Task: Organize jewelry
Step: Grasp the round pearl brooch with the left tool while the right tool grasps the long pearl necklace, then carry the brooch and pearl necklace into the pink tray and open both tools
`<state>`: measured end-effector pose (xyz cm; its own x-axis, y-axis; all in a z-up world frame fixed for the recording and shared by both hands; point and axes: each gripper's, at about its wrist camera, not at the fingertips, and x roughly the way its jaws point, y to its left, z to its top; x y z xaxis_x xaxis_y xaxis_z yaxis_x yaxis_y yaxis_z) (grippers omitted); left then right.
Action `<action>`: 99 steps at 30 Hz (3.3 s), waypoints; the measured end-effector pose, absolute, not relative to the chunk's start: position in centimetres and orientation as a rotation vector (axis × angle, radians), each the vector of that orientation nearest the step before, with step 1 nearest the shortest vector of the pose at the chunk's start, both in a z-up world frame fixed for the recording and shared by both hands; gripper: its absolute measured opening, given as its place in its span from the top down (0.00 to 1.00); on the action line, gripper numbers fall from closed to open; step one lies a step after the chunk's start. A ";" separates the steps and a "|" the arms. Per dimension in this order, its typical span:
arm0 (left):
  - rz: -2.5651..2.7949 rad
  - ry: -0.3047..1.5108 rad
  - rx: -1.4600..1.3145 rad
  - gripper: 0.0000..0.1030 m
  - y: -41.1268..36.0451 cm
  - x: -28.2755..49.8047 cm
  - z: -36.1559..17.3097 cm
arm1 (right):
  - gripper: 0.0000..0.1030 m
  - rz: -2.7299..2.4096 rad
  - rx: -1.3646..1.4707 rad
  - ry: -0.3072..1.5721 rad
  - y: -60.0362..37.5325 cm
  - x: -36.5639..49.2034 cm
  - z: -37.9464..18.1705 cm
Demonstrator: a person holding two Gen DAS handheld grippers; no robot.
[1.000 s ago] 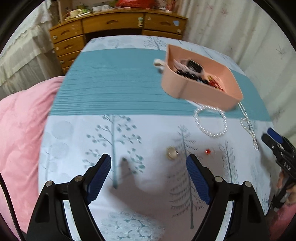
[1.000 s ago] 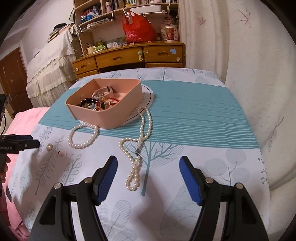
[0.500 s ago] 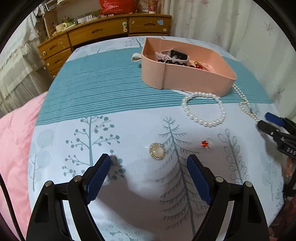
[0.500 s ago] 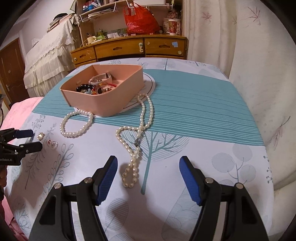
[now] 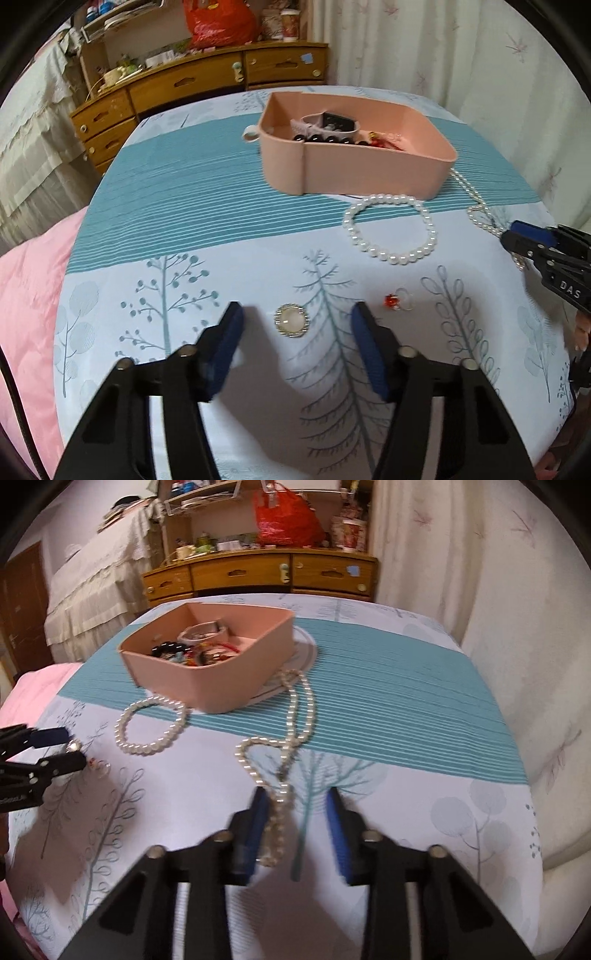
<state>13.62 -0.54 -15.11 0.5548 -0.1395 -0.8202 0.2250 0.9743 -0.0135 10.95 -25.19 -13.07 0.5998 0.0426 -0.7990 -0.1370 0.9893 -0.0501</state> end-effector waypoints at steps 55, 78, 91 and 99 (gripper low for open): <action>-0.236 0.819 -0.038 0.92 3.2 14.6 -4.3 | 0.95 0.385 0.184 0.684 -23.8 15.4 5.8; -0.327 0.831 -0.074 0.92 -2.1 25.4 -5.2 | 0.95 0.390 0.218 0.826 -23.2 22.0 0.2; -0.303 0.939 -0.080 0.56 -2.6 26.4 -7.7 | 0.94 0.370 0.204 0.925 -23.0 22.2 -2.5; -0.249 0.931 -0.013 0.33 -2.3 22.8 -7.3 | 0.75 0.343 0.117 0.979 -21.5 20.0 -3.6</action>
<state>22.80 -2.25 -7.35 0.5707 -0.2176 -0.7918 0.2064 0.9713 -0.1181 20.00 -21.51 -3.60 0.5092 0.3368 -0.7920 -0.2318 0.9399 0.2506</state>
